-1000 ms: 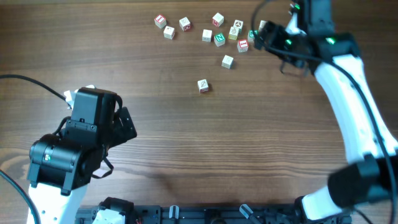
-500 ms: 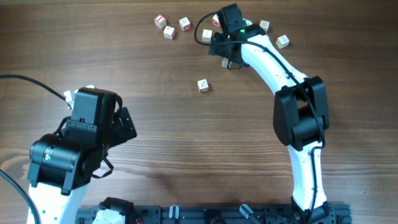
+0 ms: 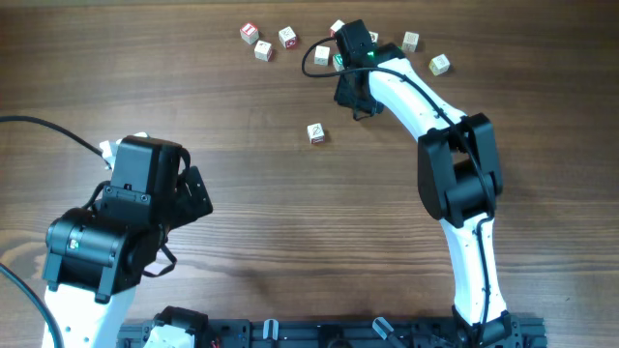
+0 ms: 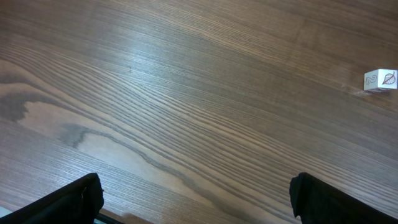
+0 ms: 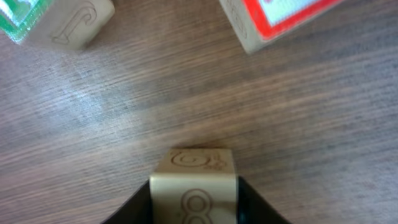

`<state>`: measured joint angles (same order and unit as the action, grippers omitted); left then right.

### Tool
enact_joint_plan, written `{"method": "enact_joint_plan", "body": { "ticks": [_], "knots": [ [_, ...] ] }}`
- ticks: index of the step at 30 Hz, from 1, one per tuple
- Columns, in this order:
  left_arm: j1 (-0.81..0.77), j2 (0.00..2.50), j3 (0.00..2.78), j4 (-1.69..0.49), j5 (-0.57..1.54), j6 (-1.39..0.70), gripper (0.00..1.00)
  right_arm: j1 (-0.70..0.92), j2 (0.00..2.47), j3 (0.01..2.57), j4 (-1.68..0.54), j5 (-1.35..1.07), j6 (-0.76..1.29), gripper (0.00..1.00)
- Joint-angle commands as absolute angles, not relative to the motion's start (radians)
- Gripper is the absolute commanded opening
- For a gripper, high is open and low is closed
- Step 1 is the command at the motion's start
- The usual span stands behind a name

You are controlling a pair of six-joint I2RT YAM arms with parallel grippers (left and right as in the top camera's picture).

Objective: Form a tower

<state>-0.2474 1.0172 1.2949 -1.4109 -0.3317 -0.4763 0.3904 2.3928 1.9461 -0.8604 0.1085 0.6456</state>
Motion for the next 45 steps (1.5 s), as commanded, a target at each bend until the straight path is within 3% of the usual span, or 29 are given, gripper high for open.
{"method": "enact_joint_plan", "body": {
  "ticks": [1,6,14,25,27,30,32,33,38,45],
  "knots": [
    [-0.243,1.017,1.291,-1.411,-0.331,-0.486,1.0,0.396,2.339,2.0,-0.923,0.088,0.548,0.31],
    [-0.243,1.017,1.291,-1.411,-0.331,-0.486,1.0,0.415,2.15,2.0,-1.006,-0.147,0.384,0.31],
    [-0.243,1.017,1.291,-1.411,-0.331,-0.486,1.0,0.569,2.141,1.932,-1.008,-0.006,0.341,0.34],
    [-0.243,1.017,1.291,-1.411,-0.331,-0.486,1.0,0.583,2.141,1.671,-0.772,0.034,0.303,0.37],
    [-0.243,1.017,1.291,-1.411,-0.331,-0.486,1.0,0.583,2.141,1.671,-0.745,0.034,0.309,0.47],
    [-0.243,1.017,1.291,-1.411,-0.331,-0.486,1.0,0.585,2.141,1.671,-0.703,0.03,0.344,0.51],
    [-0.243,1.017,1.291,-1.411,-0.331,-0.486,1.0,0.602,2.141,1.671,-0.621,0.022,0.317,0.83],
    [-0.243,1.017,1.291,-1.411,-0.331,-0.486,1.0,0.609,2.141,1.671,-0.585,0.015,0.308,0.88],
    [-0.243,1.017,1.291,-1.411,-0.331,-0.486,1.0,0.638,2.201,1.671,-0.294,-0.136,0.238,0.96],
    [-0.243,1.017,1.291,-1.411,-0.331,-0.486,1.0,0.696,2.373,1.684,-0.094,-0.098,0.193,0.95]
  ]
}}
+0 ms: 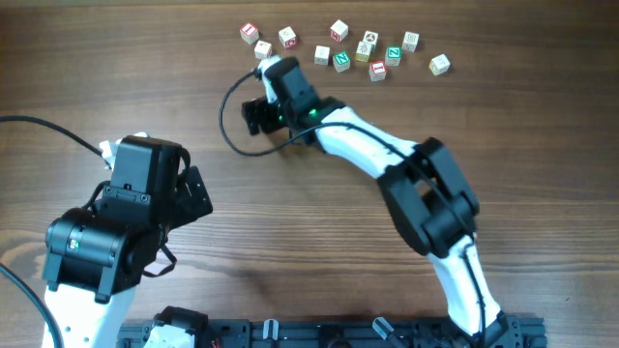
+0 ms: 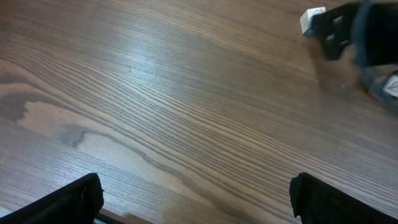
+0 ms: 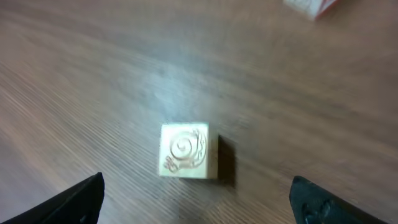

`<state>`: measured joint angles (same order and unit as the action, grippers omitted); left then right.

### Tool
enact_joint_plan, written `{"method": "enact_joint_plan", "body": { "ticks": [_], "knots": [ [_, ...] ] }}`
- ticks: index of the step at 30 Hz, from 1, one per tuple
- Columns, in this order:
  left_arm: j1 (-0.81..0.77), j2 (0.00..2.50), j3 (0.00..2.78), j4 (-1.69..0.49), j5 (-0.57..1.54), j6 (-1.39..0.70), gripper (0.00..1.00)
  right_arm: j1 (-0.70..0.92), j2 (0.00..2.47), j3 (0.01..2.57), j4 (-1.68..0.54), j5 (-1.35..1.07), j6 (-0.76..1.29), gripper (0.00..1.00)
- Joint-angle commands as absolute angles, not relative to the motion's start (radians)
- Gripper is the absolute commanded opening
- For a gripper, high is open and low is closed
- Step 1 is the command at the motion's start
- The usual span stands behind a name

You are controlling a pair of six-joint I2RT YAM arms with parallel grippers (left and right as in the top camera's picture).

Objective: Form a tower

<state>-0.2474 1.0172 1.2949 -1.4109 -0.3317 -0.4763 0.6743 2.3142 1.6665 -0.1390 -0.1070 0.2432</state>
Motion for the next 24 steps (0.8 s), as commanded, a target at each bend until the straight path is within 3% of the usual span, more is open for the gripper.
{"method": "enact_joint_plan", "body": {
  "ticks": [1,5,6,10,12,16,24],
  "knots": [
    [-0.243,1.017,1.291,-1.411,-0.331,-0.486,1.0,0.702,2.384,1.689,-0.084,-0.076,0.186,0.94],
    [-0.243,1.017,1.291,-1.411,-0.331,-0.486,1.0,0.727,2.443,1.691,-0.034,0.011,0.186,0.72],
    [-0.243,1.017,1.291,-1.411,-0.331,-0.486,1.0,0.727,2.449,1.691,-0.021,0.011,0.186,0.6],
    [-0.243,1.017,1.291,-1.411,-0.331,-0.486,1.0,0.727,2.453,1.715,-0.009,0.126,0.212,0.33],
    [-0.243,1.017,1.291,-1.411,-0.331,-0.486,1.0,0.727,2.449,1.773,-0.09,0.155,0.211,0.27],
    [-0.243,1.017,1.291,-1.411,-0.331,-0.486,1.0,0.725,2.356,1.929,-0.382,0.238,0.216,0.26],
    [-0.243,1.017,1.291,-1.411,-0.331,-0.486,1.0,0.657,2.123,1.958,-0.99,0.238,0.596,0.27]
  ]
}}
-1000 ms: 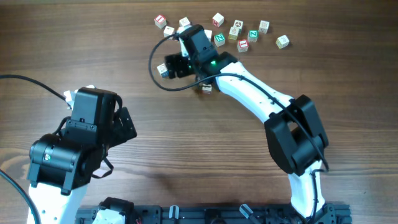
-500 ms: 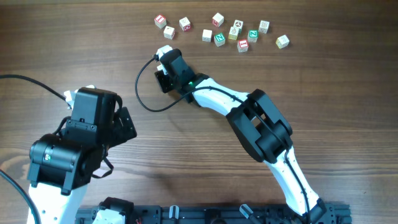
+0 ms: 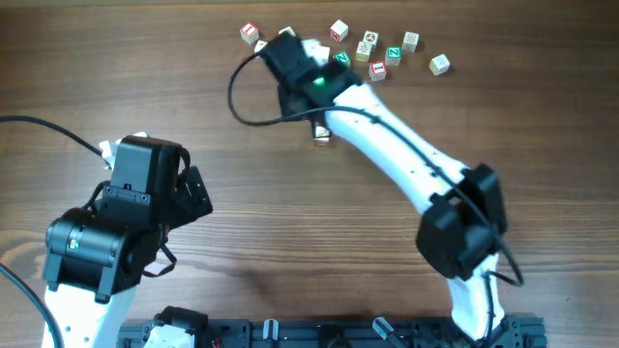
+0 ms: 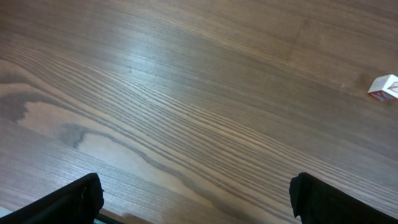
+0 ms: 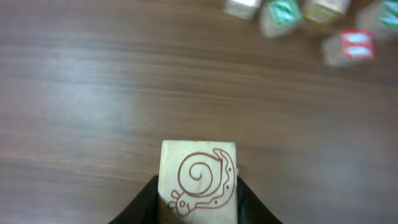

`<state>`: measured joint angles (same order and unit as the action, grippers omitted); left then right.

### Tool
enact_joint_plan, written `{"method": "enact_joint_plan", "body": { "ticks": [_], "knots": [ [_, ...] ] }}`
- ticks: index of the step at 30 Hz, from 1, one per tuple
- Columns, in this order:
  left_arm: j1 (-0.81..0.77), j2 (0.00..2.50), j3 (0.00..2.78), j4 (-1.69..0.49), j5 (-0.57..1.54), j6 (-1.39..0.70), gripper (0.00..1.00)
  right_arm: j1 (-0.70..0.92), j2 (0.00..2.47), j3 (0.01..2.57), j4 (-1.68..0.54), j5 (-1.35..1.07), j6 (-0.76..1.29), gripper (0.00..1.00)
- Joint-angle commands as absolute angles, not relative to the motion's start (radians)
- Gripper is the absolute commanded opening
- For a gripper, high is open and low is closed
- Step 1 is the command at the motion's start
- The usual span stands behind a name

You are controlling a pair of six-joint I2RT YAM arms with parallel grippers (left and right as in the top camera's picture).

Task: Form a tower
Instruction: 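Carry the held block over the leaf block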

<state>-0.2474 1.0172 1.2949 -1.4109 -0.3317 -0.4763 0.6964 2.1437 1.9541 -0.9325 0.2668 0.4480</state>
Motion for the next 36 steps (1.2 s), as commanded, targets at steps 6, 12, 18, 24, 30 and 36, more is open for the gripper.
{"method": "enact_joint_plan", "body": {
  "ticks": [6,12,18,24,30,36],
  "knots": [
    [-0.243,1.017,1.291,-1.411,-0.331,-0.486,1.0,0.645,2.153,1.737,-0.823,0.182,0.829,0.27],
    [-0.243,1.017,1.291,-1.411,-0.331,-0.486,1.0,0.648,2.153,1.673,-0.791,0.192,0.901,0.25],
    [-0.243,1.017,1.291,-1.411,-0.331,-0.486,1.0,0.648,2.153,1.554,-0.68,0.226,0.89,0.26],
    [-0.243,1.017,1.291,-1.411,-0.331,-0.486,1.0,0.648,2.153,1.55,-0.688,0.22,0.861,0.26],
    [-0.243,1.017,1.291,-1.411,-0.331,-0.486,1.0,0.648,2.152,1.55,-0.701,0.168,0.838,0.27],
    [-0.243,1.017,1.291,-1.411,-0.331,-0.486,1.0,0.648,2.14,1.553,-0.738,0.155,0.838,0.36]
  ]
}}
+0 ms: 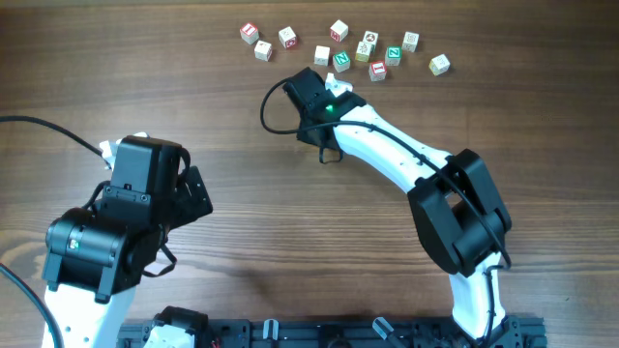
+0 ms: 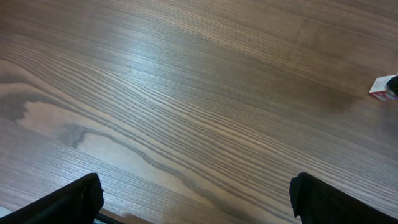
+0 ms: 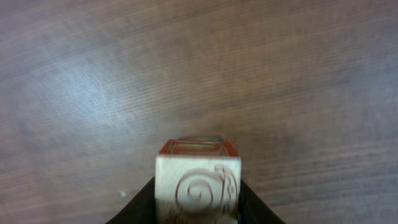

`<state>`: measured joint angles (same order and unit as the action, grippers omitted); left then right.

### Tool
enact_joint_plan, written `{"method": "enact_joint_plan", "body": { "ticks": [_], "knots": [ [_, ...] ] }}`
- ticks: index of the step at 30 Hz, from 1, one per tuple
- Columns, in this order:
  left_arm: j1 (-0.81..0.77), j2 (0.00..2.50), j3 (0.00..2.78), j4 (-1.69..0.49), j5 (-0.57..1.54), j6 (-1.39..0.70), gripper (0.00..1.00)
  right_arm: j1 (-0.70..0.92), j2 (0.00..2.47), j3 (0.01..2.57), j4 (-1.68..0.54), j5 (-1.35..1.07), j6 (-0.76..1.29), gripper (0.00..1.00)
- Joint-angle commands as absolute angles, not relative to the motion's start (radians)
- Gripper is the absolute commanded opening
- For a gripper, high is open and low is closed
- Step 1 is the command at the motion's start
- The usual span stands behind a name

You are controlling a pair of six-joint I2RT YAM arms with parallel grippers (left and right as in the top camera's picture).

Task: Form a tower
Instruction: 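Carry the held block over the leaf block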

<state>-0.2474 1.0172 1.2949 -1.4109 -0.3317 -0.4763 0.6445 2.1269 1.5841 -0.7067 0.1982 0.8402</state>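
My right gripper (image 3: 198, 194) is shut on a pale wooden block with a red snail drawing (image 3: 198, 186). Directly under it, the red-bordered top of a second block (image 3: 198, 147) peeks out; whether the two touch cannot be told. From overhead the right gripper (image 1: 322, 130) covers both blocks at the table's middle back. In the left wrist view that lower block (image 2: 379, 87) shows at the right edge, partly behind a dark gripper part. My left gripper (image 2: 196, 190) is open over bare wood, far to the left (image 1: 193, 193).
Several loose picture blocks (image 1: 340, 46) lie in a row along the back of the wooden table (image 1: 290, 242). The right arm's black cable (image 1: 276, 106) loops beside the gripper. The left arm's body (image 1: 116, 232) fills the front left.
My right gripper, still shut on the snail block, has moved from near the back row of blocks to above the lone red-edged block at the table's middle. The left arm has stayed put.
The right gripper first held the block among the back row's right end. Then it was open over the block, which lay snail face up further left. Then it was shut on it again, and now it holds it over the lone block.
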Motion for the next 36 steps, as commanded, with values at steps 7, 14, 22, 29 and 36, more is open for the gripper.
{"method": "enact_joint_plan", "body": {
  "ticks": [7,14,22,29,36],
  "knots": [
    [-0.243,1.017,1.291,-1.411,-0.331,-0.486,1.0,0.648,2.108,1.553,-0.738,0.156,0.837,0.67],
    [-0.243,1.017,1.291,-1.411,-0.331,-0.486,1.0,0.641,2.122,1.553,-0.623,0.16,0.547,0.95],
    [-0.243,1.017,1.291,-1.411,-0.331,-0.486,1.0,0.639,2.163,1.553,-0.661,0.155,0.55,0.73],
    [-0.243,1.017,1.291,-1.411,-0.331,-0.486,1.0,0.636,2.221,1.553,-0.646,0.155,0.524,0.59],
    [-0.243,1.017,1.291,-1.411,-0.331,-0.486,1.0,0.604,2.223,1.554,-0.636,0.155,0.521,0.36]
  ]
}}
